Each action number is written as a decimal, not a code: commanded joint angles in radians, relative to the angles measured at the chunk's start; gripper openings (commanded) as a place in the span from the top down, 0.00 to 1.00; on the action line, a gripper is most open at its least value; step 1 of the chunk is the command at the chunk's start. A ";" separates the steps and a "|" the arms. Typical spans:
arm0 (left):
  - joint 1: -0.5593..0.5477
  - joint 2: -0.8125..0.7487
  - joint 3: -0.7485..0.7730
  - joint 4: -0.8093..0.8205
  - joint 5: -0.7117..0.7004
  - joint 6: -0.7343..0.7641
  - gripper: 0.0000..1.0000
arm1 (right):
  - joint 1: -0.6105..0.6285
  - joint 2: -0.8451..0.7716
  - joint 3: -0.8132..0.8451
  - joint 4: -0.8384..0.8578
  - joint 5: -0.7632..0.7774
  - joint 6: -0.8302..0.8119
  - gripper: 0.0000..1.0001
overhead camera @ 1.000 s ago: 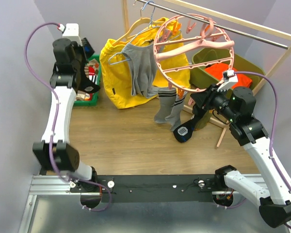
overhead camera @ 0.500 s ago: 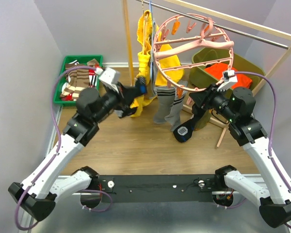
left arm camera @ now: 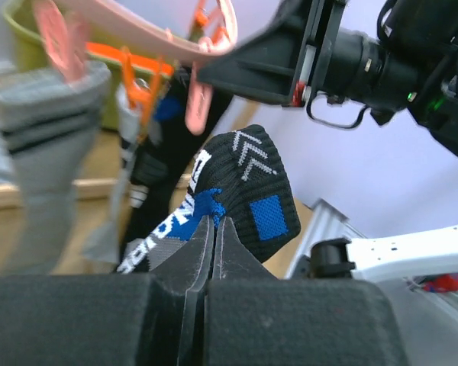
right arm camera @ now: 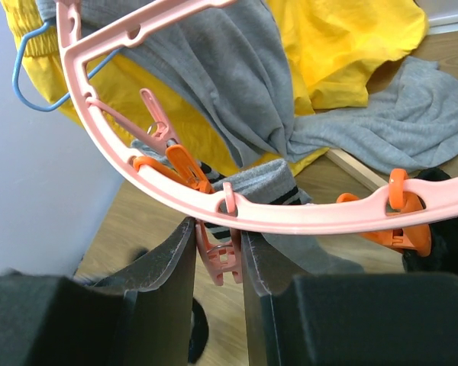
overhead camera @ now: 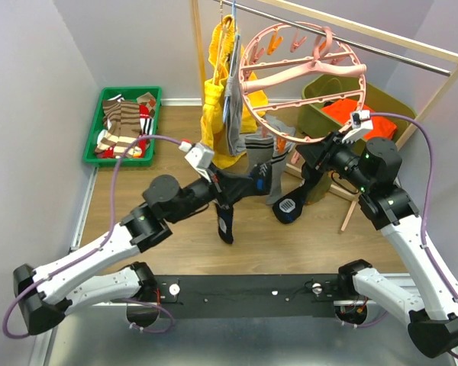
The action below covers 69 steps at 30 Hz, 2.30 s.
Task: Clip the socks to the hanger
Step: Clamp the sock onto the hanger.
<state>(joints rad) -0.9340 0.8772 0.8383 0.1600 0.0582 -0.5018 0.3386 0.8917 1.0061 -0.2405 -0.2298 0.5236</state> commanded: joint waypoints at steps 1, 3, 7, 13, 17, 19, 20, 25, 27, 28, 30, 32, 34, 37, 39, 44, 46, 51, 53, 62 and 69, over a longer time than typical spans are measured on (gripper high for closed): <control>-0.046 0.089 -0.108 0.327 -0.015 -0.141 1.00 | 0.002 -0.019 -0.014 0.052 -0.025 0.029 0.99; -0.052 0.118 -0.122 0.399 -0.035 -0.167 1.00 | 0.002 -0.022 -0.014 0.055 -0.026 0.033 0.99; -0.052 0.180 -0.148 0.502 -0.093 -0.231 1.00 | 0.002 -0.028 -0.023 0.072 -0.029 0.047 0.99; -0.052 0.232 -0.194 0.636 -0.164 -0.306 1.00 | 0.000 -0.034 -0.032 0.099 -0.032 0.069 0.99; -0.052 0.279 -0.258 0.751 -0.184 -0.406 1.00 | 0.000 -0.040 -0.040 0.113 -0.031 0.082 0.99; -0.052 0.296 -0.271 0.771 -0.190 -0.444 1.00 | 0.002 -0.043 -0.038 0.115 -0.031 0.085 0.99; -0.052 0.308 -0.275 0.782 -0.192 -0.452 1.00 | 0.000 -0.045 -0.037 0.113 -0.031 0.087 0.99; -0.052 0.348 -0.269 0.825 -0.208 -0.486 1.00 | 0.002 -0.053 -0.043 0.113 -0.029 0.093 0.99; -0.054 0.373 -0.269 0.860 -0.210 -0.500 1.00 | 0.000 -0.056 -0.043 0.113 -0.028 0.096 0.99; -0.054 0.382 -0.271 0.871 -0.212 -0.512 1.00 | 0.000 -0.057 -0.046 0.115 -0.029 0.098 0.99; -0.054 0.407 -0.268 0.894 -0.209 -0.524 1.00 | 0.002 -0.062 -0.049 0.113 -0.028 0.099 0.99; -0.054 0.431 -0.258 0.901 -0.196 -0.537 1.00 | 0.002 -0.065 -0.054 0.113 -0.032 0.104 0.99; -0.055 0.443 -0.252 0.912 -0.190 -0.546 1.00 | 0.002 -0.068 -0.058 0.115 -0.034 0.108 0.99; -0.055 0.459 -0.252 0.924 -0.201 -0.552 1.00 | 0.002 -0.071 -0.060 0.118 -0.036 0.113 0.99; -0.057 0.467 -0.255 0.941 -0.207 -0.557 1.00 | 0.002 -0.071 -0.061 0.119 -0.036 0.115 0.99; -0.057 0.485 -0.254 0.981 -0.205 -0.561 1.00 | 0.002 -0.068 -0.069 0.119 -0.046 0.118 0.99; -0.057 0.491 -0.254 1.001 -0.202 -0.563 1.00 | 0.000 -0.068 -0.077 0.122 -0.048 0.121 0.99; -0.055 0.517 -0.242 1.027 -0.192 -0.567 1.00 | 0.000 -0.069 -0.077 0.124 -0.052 0.127 0.99; -0.057 0.528 -0.234 1.029 -0.192 -0.569 1.00 | 0.000 -0.069 -0.073 0.121 -0.054 0.125 0.99; -0.058 0.546 -0.240 1.030 -0.213 -0.595 1.00 | 0.000 -0.071 -0.064 0.113 -0.048 0.119 0.99; -0.057 0.536 -0.263 1.004 -0.248 -0.632 1.00 | 0.002 -0.069 -0.061 0.112 -0.045 0.115 0.99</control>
<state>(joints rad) -0.9840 1.4216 0.5880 1.1431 -0.1299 -1.1091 0.3386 0.8307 0.9390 -0.1501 -0.2604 0.6392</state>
